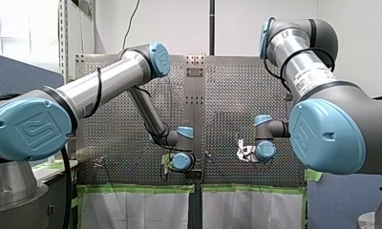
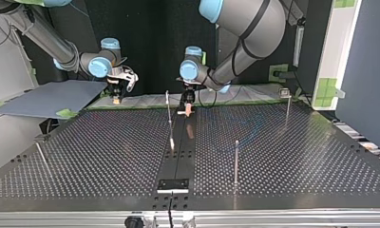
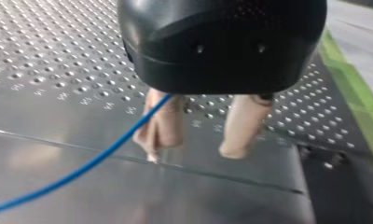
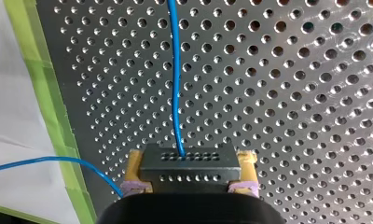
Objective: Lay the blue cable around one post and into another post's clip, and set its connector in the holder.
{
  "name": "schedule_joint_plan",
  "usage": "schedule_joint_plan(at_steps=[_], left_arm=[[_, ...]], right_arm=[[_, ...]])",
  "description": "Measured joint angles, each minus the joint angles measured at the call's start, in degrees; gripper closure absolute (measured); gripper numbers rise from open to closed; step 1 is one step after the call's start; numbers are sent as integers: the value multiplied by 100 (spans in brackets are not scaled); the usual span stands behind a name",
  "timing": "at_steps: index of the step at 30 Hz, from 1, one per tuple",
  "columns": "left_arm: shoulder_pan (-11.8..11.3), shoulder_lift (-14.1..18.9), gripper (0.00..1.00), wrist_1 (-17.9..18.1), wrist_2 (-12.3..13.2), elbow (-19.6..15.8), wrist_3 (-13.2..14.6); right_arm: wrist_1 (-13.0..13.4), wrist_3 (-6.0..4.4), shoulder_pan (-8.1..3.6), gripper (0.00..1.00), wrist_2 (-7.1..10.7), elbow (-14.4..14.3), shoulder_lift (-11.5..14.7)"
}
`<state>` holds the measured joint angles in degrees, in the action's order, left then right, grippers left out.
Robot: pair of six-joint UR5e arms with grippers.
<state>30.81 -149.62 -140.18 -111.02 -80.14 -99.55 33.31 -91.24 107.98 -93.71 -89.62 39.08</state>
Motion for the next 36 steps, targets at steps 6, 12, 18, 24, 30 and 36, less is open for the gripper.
schedule_joint_plan(at_steps=[6, 12, 18, 24, 30, 36], left_arm=[[18, 10, 0, -379, -262, -7, 144], [80, 132, 0, -703, -76, -116, 411], [110, 424, 0, -783, 220, -414, 664], [125, 703, 0, -745, 387, -707, 724], [206, 751, 0, -790, 572, -769, 776], [286, 841, 0, -804, 631, -855, 834]], right_arm=[[-64, 12, 0, 77, 11, 0, -8], [-153, 32, 0, 77, 14, 0, -9], [-200, 35, 16, 77, 10, 0, -11], [-255, 39, 33, 77, 9, 0, -13], [-288, 46, 36, 77, 10, -1, -15], [-288, 46, 30, 77, 9, 0, -18]])
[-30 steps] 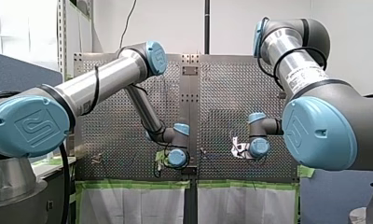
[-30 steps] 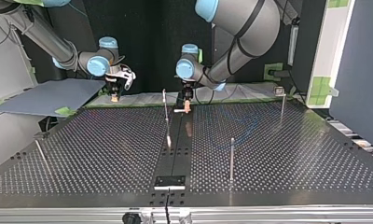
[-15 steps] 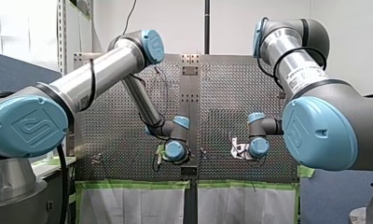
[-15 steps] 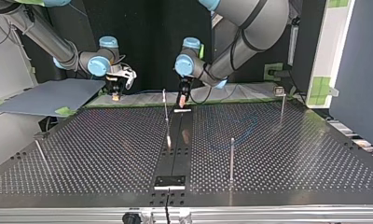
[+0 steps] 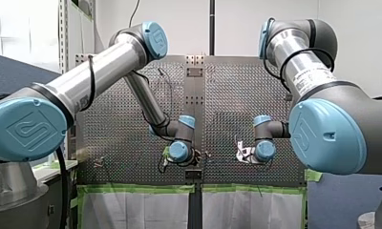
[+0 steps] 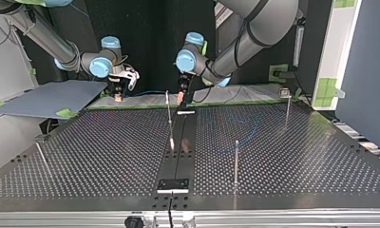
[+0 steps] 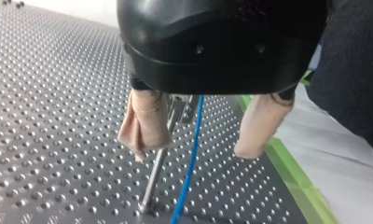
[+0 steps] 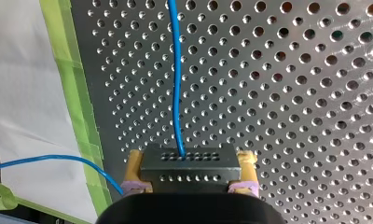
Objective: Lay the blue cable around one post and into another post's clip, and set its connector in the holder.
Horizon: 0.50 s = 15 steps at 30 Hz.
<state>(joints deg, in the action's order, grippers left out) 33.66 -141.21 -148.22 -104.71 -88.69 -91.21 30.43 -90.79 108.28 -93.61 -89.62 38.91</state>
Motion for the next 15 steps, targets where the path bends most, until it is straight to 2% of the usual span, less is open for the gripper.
schedule_joint_plan(at_steps=[15], left_arm=[[80, 714, 0, -36, 380, -664, 231]], right_arm=[[23, -2, -7, 77, 7, -1, -8]])
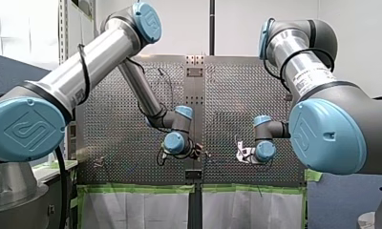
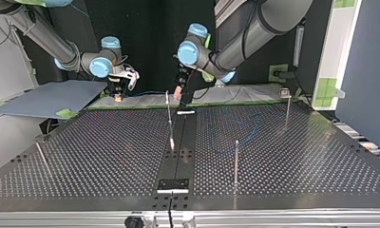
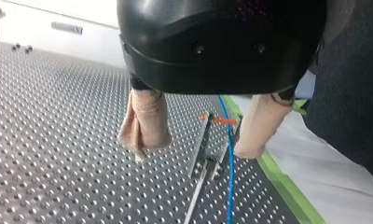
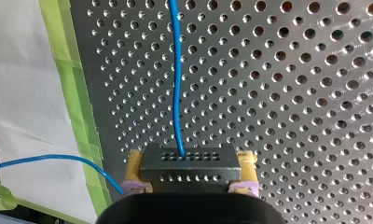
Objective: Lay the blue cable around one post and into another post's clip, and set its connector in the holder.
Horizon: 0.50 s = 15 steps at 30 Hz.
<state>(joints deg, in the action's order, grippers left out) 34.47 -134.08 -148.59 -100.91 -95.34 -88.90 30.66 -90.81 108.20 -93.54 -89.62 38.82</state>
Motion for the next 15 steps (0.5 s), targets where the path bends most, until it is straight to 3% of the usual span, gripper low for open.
schedule_joint_plan(at_steps=[15], left_arm=[[88, 83, 0, -73, 91, -27, 70]], right_arm=[[11, -14, -22, 77, 61, 1, -2]])
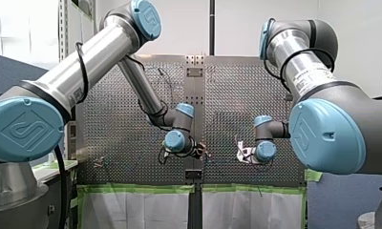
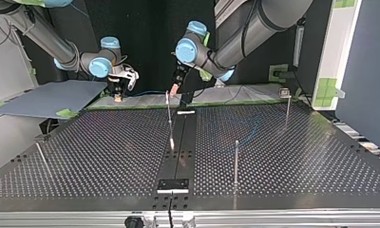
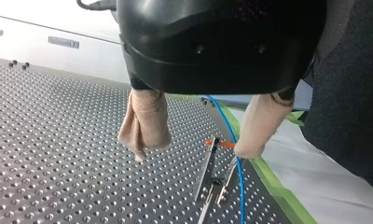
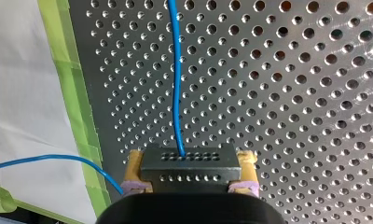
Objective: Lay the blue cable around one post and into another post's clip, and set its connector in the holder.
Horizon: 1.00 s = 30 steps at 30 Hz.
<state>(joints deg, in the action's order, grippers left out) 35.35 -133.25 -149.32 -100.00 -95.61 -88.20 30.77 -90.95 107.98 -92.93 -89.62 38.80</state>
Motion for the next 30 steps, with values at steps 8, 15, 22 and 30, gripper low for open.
schedule_joint_plan(at_steps=[8, 15, 22, 30], left_arm=[[19, 2, 0, 16, 270, 1, -56], [47, 0, 0, 88, 340, 1, -202], [59, -2, 0, 102, 345, 1, -230], [67, -1, 0, 106, 338, 1, -247]], right_arm=[[0, -14, -9, 77, 8, 0, -1], [-1, -20, -24, 77, 11, 0, -4], [-6, -21, -37, 77, 11, 0, -4], [0, -19, -54, 77, 11, 0, -7]])
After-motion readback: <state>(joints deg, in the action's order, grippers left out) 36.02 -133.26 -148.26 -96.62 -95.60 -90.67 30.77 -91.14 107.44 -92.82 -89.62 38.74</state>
